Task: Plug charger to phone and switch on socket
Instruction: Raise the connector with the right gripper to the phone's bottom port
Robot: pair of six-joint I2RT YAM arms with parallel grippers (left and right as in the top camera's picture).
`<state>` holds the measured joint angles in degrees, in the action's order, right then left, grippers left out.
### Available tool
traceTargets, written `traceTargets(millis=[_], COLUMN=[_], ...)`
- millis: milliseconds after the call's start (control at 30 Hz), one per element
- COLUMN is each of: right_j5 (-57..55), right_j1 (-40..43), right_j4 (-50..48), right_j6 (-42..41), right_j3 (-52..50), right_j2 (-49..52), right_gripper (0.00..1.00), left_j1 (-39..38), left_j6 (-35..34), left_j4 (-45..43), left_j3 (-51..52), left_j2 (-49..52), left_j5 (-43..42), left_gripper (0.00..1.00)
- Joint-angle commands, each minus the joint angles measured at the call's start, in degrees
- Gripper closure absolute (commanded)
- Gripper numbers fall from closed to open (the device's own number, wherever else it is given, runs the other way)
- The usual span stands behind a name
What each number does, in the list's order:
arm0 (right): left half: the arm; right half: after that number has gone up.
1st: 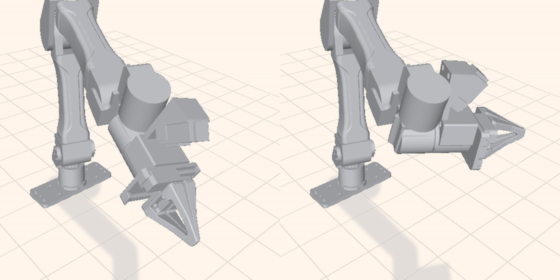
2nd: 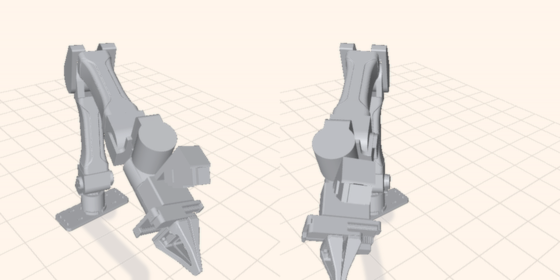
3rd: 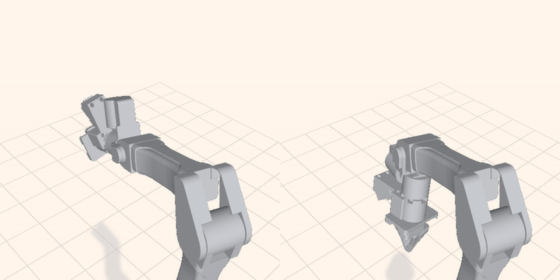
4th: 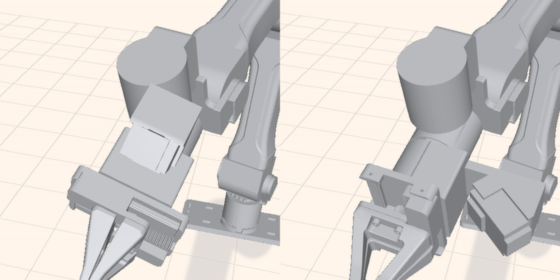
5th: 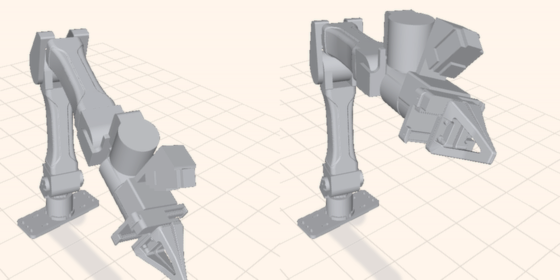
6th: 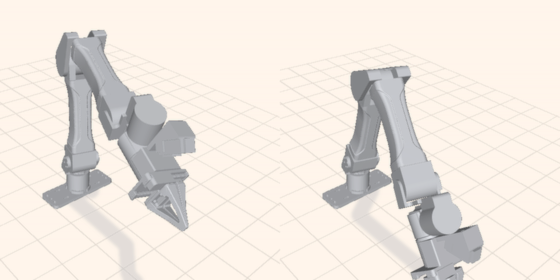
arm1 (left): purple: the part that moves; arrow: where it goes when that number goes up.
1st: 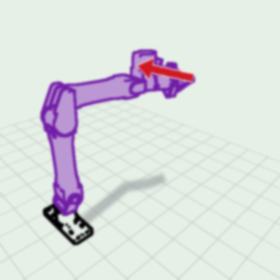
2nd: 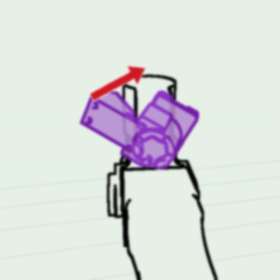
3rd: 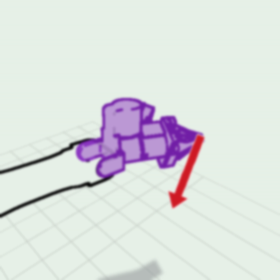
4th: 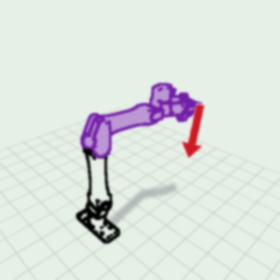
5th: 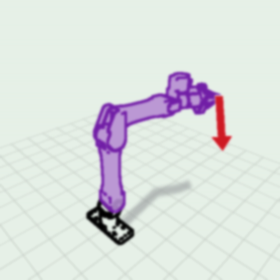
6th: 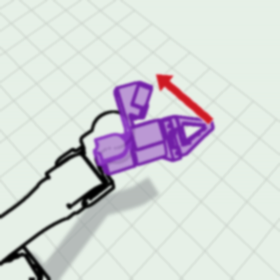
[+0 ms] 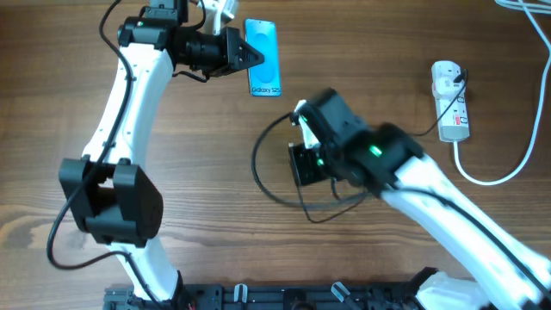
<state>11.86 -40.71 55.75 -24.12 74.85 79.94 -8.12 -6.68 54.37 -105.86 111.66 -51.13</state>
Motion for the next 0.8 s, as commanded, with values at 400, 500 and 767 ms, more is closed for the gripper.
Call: traceTargets(millis=[400,500,767], right_j5=[1.3,1.2,-0.4], right_j1=[-1.1,-1.1,-1.1], right_j4=[-3.6,-4.5,-5.3], right_j6=[-0.3,-0.5,-1.4], right_j3=[1.1,1.2,1.3], right_j2=[-6.1,-6.5,-7.1], right_gripper=[0.96,0.96,0.96], left_j1=[-9.3,-9.3,-9.1], left_j6=[-0.9,-8.7,-9.9], left_j4=[2.6,2.6,2.4], left_j3=[-0.1,-0.1,-0.1], left_j2=[-16.6,-16.6,-16.6], left_j5=[5.7,13.6,12.3], left_gripper=[0.96,0.96,0.96])
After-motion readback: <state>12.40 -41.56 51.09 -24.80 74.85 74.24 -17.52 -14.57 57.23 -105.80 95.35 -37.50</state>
